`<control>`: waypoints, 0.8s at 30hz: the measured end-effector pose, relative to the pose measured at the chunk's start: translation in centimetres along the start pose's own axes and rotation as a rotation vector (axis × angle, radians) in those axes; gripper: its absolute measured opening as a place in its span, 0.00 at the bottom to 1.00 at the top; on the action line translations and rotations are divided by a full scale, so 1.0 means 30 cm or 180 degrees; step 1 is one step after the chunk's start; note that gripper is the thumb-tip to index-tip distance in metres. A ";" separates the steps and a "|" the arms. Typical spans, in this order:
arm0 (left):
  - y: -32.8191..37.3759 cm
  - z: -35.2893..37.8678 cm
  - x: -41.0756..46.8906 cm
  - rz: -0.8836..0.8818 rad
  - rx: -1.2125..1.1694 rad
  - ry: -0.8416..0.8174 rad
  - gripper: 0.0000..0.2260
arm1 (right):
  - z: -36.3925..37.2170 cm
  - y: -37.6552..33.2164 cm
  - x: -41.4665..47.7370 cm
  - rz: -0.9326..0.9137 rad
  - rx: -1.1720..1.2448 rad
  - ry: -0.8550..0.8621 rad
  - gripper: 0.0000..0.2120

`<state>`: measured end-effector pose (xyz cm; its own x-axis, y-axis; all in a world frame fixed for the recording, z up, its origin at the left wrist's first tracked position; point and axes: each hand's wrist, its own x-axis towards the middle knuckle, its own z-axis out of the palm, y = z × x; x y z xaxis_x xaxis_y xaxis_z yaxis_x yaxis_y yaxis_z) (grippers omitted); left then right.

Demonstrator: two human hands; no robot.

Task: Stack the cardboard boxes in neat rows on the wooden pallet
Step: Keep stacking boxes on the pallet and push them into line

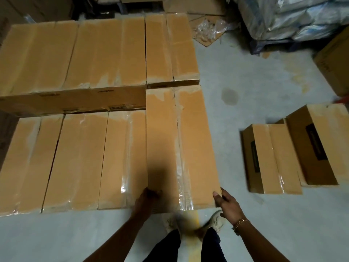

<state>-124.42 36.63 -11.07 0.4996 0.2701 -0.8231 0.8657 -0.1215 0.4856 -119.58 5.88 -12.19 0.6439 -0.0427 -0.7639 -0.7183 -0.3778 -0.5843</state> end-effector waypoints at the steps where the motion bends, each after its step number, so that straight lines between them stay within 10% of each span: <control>1: -0.011 0.002 0.002 0.0004 -0.0010 0.0002 0.31 | 0.001 0.002 -0.004 0.0012 0.0009 0.0011 0.12; 15: 0.051 0.021 0.026 0.0124 -0.0001 0.0119 0.37 | -0.025 -0.045 0.037 -0.0022 -0.0324 -0.0062 0.21; 20: 0.030 0.015 0.034 0.0143 0.0264 0.0021 0.39 | -0.042 -0.025 0.034 -0.0021 -0.0352 -0.0191 0.43; 24: 0.049 0.013 0.020 0.0400 0.0573 0.0297 0.36 | -0.072 -0.069 -0.030 -0.0095 -0.0405 -0.0067 0.31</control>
<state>-122.86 36.24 -10.96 0.6059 0.3283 -0.7246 0.7927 -0.3257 0.5153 -118.10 4.69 -9.70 0.6578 -0.0107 -0.7531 -0.6587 -0.4929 -0.5684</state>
